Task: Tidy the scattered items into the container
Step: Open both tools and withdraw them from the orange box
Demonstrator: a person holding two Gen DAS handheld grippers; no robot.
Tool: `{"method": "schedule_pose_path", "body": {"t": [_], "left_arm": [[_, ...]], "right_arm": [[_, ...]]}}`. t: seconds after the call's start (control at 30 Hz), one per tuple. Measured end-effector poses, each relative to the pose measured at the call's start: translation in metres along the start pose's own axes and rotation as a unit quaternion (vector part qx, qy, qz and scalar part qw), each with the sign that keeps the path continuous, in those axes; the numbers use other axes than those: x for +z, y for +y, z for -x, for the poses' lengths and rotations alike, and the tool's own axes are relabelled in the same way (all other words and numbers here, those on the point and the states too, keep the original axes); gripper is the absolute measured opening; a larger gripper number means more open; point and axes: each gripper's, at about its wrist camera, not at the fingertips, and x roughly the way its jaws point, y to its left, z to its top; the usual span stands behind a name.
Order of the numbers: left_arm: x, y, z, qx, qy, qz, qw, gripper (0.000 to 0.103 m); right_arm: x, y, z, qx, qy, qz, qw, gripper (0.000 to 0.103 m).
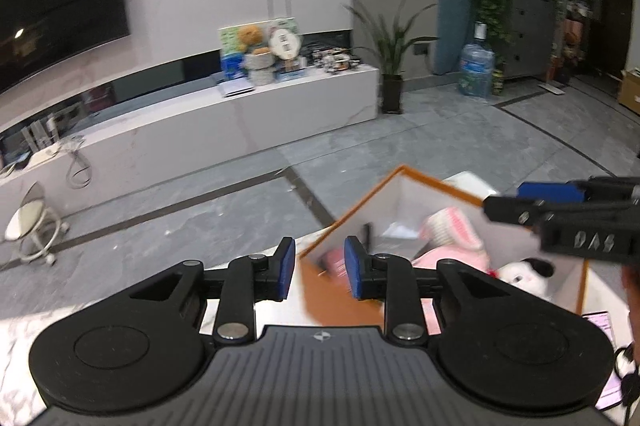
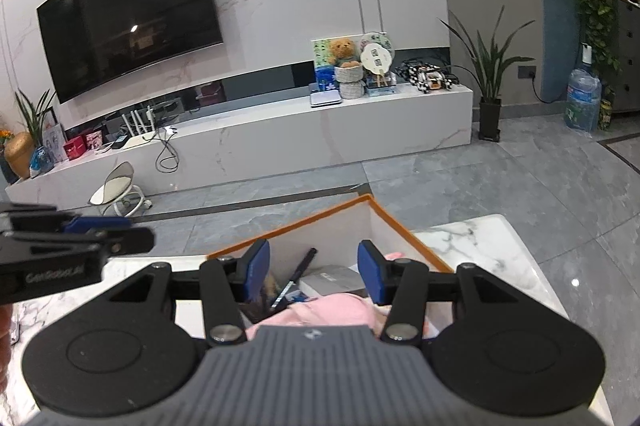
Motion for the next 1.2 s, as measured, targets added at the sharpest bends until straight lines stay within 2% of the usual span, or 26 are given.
{"method": "schedule_pose_path", "body": {"t": [0.07, 0.13, 0.17, 0.3, 0.4, 0.53, 0.67, 0.77, 0.97, 1.07, 1.2], "left_arm": [[-0.009, 0.017, 0.011, 0.015, -0.001, 0.009, 0.9998, 0.039], [-0.02, 0.034, 0.024, 0.033, -0.004, 0.018, 0.9993, 0.056], [-0.025, 0.043, 0.031, 0.043, -0.005, 0.023, 0.9988, 0.059], [-0.051, 0.083, 0.059, 0.081, -0.002, 0.055, 0.9952, 0.062], [-0.078, 0.117, 0.083, 0.122, 0.002, 0.081, 0.9892, 0.067], [-0.118, 0.159, 0.115, 0.185, 0.014, 0.118, 0.9754, 0.079], [-0.159, 0.2, 0.15, 0.23, 0.031, 0.159, 0.9597, 0.082], [-0.182, 0.229, 0.176, 0.255, 0.038, 0.19, 0.9473, 0.084], [-0.229, 0.273, 0.219, 0.297, 0.05, 0.265, 0.916, 0.09], [-0.255, 0.288, 0.22, 0.298, 0.08, 0.295, 0.9046, 0.09], [-0.273, 0.295, 0.217, 0.284, 0.109, 0.308, 0.9013, 0.09]], "right_arm": [[0.0, 0.01, -0.001, 0.007, 0.0, 0.006, 1.0, 0.052], [-0.001, 0.022, -0.003, 0.015, 0.001, 0.013, 1.0, 0.052], [-0.001, 0.029, -0.004, 0.02, 0.002, 0.017, 1.0, 0.052], [-0.004, 0.064, -0.008, 0.044, 0.004, 0.031, 0.999, 0.052], [-0.007, 0.093, -0.009, 0.065, 0.005, 0.043, 0.997, 0.052], [-0.016, 0.142, -0.011, 0.094, 0.008, 0.068, 0.993, 0.054], [-0.032, 0.192, -0.015, 0.123, 0.016, 0.1, 0.987, 0.054], [-0.046, 0.229, -0.016, 0.146, 0.021, 0.125, 0.981, 0.054], [-0.075, 0.293, -0.022, 0.187, 0.033, 0.172, 0.967, 0.054], [-0.087, 0.319, -0.027, 0.202, 0.044, 0.187, 0.96, 0.054], [-0.1, 0.351, -0.034, 0.219, 0.055, 0.194, 0.955, 0.055]]}}
